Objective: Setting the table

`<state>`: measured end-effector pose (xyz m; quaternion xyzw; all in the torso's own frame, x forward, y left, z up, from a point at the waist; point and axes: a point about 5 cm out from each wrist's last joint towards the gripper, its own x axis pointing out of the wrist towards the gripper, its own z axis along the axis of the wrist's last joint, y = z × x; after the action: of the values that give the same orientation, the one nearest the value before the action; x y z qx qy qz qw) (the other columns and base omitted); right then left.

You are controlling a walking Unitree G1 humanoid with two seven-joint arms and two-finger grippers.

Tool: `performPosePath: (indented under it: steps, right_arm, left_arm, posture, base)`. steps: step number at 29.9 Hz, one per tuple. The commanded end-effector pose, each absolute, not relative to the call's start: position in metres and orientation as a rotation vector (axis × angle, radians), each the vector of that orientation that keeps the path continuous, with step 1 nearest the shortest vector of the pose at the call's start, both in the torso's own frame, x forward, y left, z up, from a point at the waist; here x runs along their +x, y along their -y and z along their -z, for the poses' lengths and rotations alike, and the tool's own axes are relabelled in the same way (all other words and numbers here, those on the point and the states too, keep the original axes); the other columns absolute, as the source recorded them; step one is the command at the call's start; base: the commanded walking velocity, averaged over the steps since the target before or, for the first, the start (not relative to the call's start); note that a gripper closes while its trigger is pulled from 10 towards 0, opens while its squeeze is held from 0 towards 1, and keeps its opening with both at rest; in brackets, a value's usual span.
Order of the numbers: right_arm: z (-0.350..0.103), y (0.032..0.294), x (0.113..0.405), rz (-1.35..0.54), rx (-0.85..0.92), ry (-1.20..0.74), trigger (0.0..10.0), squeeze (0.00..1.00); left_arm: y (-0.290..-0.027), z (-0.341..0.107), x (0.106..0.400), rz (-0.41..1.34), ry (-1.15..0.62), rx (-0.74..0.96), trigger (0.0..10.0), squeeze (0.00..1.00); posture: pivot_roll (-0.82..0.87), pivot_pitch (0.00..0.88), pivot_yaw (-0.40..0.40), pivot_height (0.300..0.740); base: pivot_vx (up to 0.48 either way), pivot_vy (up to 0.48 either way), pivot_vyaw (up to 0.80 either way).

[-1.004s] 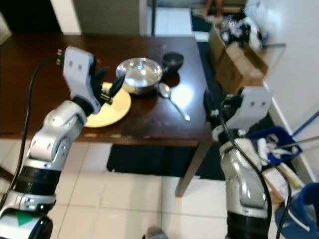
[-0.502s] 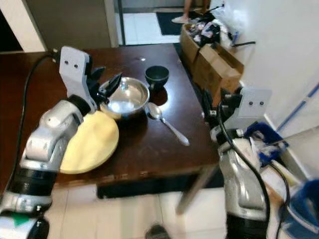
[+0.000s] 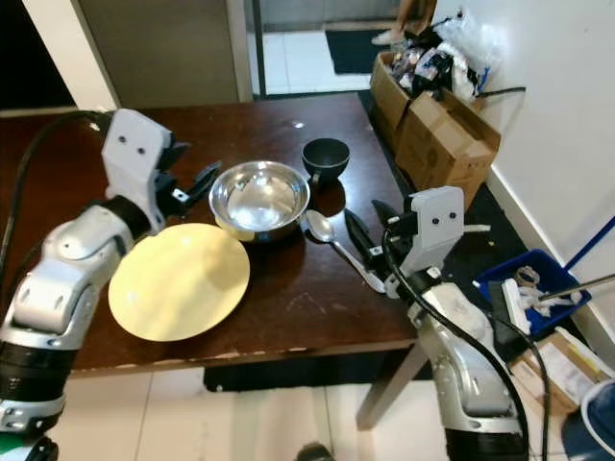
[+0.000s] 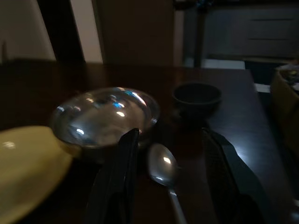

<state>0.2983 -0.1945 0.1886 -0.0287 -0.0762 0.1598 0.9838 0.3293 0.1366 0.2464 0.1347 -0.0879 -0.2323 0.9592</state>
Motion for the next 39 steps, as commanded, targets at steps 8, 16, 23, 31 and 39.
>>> performPosePath:
  steps: [8, 16, 23, 31, 39]
  right_arm:
    - [-0.193, 0.199, 0.329, -0.358, -0.143, 0.158, 10.0, 0.0]
    - [-0.184, 0.192, 0.333, -0.435, -0.196, 0.095, 10.0, 0.07]
    - [-0.179, 0.215, 0.338, -0.441, -0.254, 0.031, 10.0, 1.0]
    - [-0.184, 0.238, 0.331, -0.504, -0.435, -0.078, 10.0, 1.0]
    - [-0.187, 0.268, 0.325, -0.576, -0.2, -0.191, 10.0, 0.0]
  left_arm:
    - [-0.129, -0.255, 0.325, 0.697, 0.103, 0.346, 10.0, 0.0]
    - [-0.107, -0.272, 0.323, 0.84, 0.181, 0.459, 10.0, 0.0]
    - [-0.106, -0.275, 0.318, 0.892, 0.152, 0.487, 10.0, 0.0]
    - [-0.109, -0.272, 0.319, 0.9, 0.141, 0.487, 10.0, 0.0]
    - [-0.107, -0.271, 0.323, 0.908, 0.135, 0.49, 10.0, 0.0]
  posture:
    - [-0.11, 0.052, 0.136, 0.74]
    - [-0.06, 0.109, 0.153, 0.74]
    - [-0.05, 0.118, 0.182, 0.74]
    - [-0.06, 0.123, 0.186, 0.74]
    - [-0.08, 0.123, 0.193, 0.74]
  base:
    - [0.0, 0.0, 0.0]
    - [0.0, 0.0, 0.0]
    - [0.0, 0.0, 0.0]
    - [0.0, 0.0, 0.0]
    - [0.0, 0.0, 0.0]
